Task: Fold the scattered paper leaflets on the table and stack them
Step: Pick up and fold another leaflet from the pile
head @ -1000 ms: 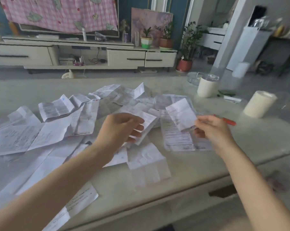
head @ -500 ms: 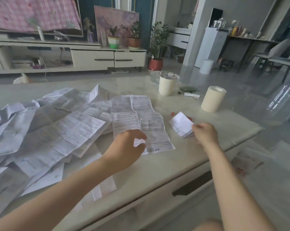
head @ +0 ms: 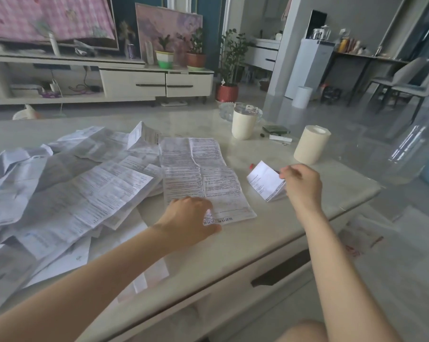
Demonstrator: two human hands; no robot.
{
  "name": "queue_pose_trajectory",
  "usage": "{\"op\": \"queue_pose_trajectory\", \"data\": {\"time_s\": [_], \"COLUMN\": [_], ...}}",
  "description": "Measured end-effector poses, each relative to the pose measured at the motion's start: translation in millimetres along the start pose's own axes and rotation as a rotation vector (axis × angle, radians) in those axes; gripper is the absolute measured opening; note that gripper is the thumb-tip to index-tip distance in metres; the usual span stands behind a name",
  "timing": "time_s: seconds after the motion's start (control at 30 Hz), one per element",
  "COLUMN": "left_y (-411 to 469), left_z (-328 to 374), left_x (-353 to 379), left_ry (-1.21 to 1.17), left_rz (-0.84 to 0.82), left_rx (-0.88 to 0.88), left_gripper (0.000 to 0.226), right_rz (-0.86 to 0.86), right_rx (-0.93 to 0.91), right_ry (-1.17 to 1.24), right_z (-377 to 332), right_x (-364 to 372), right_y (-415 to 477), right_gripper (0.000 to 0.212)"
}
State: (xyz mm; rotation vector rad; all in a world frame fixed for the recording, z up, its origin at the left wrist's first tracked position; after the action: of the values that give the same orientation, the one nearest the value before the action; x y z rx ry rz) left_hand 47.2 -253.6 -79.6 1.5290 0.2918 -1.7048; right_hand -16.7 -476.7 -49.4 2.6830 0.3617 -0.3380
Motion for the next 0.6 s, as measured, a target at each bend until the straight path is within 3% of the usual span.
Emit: {"op": "queue_pose_trajectory", "data": {"time_s": [0.2, 0.33, 0.43, 0.5, 0.6], "left_y": [6.6, 11.4, 16.5, 19.9, 22.0], "left_z": [13.2, 6.4, -0.6, -2.4, -3.9], "left_x": [2.7, -13.4, -45.0, -73.5, -121.4], "left_ry": [0.288, 0.127, 0.028, 0.031, -0.026], "left_rz": [-0.048, -0.009, 0.161, 0.316, 0.556], "left_rx": [0.248, 0.130, 0.065, 0.091, 0.223], "left_gripper": [0.025, 0.021, 0.020, 0.020, 0.023], "right_rz": [-0.304, -0.429, -0.438, -0.536, -0.614], "right_rx": [-0.030, 0.025, -0.003, -0.039, -0.146], "right_ry": [0.089, 0.083, 0.097, 0.126, 0.201], "right_z": [-26.8, -31.2, -37.7, -47.3, -69.7], "right_x": [21.4, 34.1, 35.2, 39.5, 47.7], "right_y": [-29.5, -36.1, -34.6, -40.0, -53.7], "right_gripper": [0.018, 0.034, 0.051, 0.064, 0.045]}}
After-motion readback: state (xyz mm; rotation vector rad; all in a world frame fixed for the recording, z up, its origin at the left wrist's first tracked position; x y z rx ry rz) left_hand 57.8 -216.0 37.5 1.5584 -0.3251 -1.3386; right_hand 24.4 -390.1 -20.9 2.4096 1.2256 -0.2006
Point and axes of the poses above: each hand's wrist, its own y-axis towards the middle knuckle, its own x-axis out of the palm, z = x × y, the point moved 4 cm from there along y, towards the middle knuckle, and after that the axes turned 15 degrees about z, right-handed, at the moved point
